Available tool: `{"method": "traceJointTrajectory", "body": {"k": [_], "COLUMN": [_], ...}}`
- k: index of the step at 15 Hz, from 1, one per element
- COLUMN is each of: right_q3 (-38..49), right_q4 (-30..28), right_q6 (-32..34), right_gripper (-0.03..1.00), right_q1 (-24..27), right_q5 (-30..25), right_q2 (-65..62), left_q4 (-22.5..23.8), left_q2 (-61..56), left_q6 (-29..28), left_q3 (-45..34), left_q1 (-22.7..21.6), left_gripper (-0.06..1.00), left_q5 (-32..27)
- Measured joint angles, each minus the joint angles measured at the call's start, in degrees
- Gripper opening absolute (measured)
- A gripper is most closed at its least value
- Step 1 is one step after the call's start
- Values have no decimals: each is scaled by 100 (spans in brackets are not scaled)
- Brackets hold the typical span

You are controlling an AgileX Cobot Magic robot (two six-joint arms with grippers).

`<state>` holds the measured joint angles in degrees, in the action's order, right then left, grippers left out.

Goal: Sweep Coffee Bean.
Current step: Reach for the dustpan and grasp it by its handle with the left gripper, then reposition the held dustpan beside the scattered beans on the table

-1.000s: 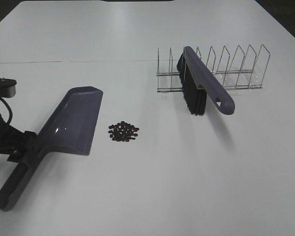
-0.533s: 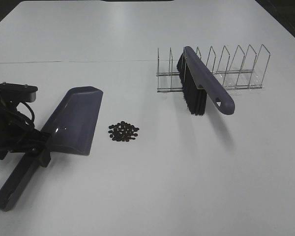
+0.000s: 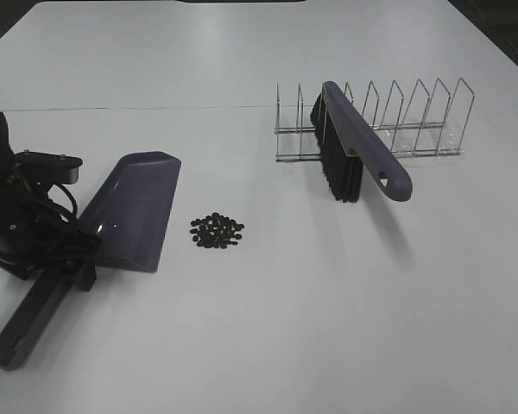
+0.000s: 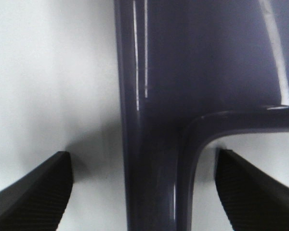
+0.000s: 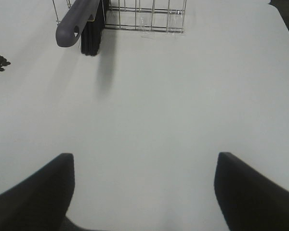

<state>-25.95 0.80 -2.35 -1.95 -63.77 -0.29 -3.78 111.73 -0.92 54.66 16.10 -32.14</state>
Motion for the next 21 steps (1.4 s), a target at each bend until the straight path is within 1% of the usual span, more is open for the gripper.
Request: {"method": "traceJointTrajectory", "body": {"k": [1,2,3,4,5,9,12,14,17,19,21], "right_q3": [0,0,0,0,0,0,0,0,0,0,0], "right_q4": [0,0,0,0,0,0,0,0,0,0,0], "right_q6": [0,0,0,0,0,0,0,0,0,0,0], "right_gripper": [70,70,70,70,70,70,70,70,70,70,70], "right_q1": [0,0,0,0,0,0,0,0,0,0,0], "right_q5": [0,0,0,0,0,0,0,0,0,0,0], "right_q2": [0,0,0,0,0,0,0,0,0,0,0], "left_q4": [0,11,17,17,6,0,-6,-23,-80,-178,-178], "left_q2": [0,0,6,6,6,6,-6,-46,-235,-350,-355], "left_q6": [0,0,0,0,6,6,-126,-235,-338,-344,-350], "left_q3": [0,0,0,0,0,0,0,0,0,-40,-103], "left_q1": [0,0,0,0,0,0,6,17,17,17,92], "left_gripper": [73,66,54,38,34,35,35,35,35,35,35], "left_q5": [11,52,132,149,149,155,138,17,-401,-516,-487]}}
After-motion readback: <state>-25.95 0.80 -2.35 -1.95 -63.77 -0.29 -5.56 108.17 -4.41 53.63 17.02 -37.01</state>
